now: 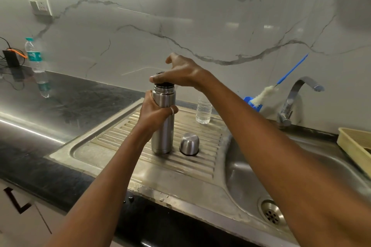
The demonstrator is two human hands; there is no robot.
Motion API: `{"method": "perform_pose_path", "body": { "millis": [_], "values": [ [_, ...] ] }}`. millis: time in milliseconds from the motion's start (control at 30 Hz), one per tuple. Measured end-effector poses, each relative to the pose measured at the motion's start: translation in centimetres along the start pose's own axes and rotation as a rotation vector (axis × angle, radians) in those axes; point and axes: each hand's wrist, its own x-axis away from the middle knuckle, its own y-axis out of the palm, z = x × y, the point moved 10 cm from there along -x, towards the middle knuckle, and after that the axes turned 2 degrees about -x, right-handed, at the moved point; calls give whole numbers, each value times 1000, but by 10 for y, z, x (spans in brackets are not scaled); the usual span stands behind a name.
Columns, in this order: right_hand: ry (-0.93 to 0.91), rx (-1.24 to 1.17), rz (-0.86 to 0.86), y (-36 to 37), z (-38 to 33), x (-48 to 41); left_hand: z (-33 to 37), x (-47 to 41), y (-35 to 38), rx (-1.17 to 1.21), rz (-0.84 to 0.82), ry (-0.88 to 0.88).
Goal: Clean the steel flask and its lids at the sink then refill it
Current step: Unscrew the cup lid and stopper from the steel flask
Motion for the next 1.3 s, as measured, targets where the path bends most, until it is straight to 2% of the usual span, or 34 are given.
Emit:
{"method": "perform_pose_path", "body": {
  "millis": [100, 200, 267, 367, 533, 700, 900, 967, 1200, 1300],
  "values": [
    [-4, 45, 105, -4, 4, -2, 0, 0, 0, 0, 4, 4],
    [-24, -218, -5, 3, 10, 0, -2, -1, 0, -1, -2, -4],
    [-38, -309, -76, 6, 13, 3, -2, -1, 0, -3, -8, -10],
    [-18, -275, -53, 5, 19, 3, -3, -2, 0, 1, -2, -8],
    [-31, -117, 149, -5, 16, 3, -1, -2, 0, -1, 0, -3],
    [-56, -306, -1, 1, 15, 7, -2, -1, 0, 6, -2, -5],
    [-56, -20, 114, 2, 7, 1, -3, -2, -1, 8, 1, 4],
    [-72, -7, 124, 0, 3, 0, -3, -2, -2, 10, 1, 6],
    [-48, -477, 258, -38, 15, 8, -4, -2, 0, 9, -6, -8],
    [12, -626, 241, -37, 38, 14, -4, -2, -1, 5, -2, -6]
  ]
}}
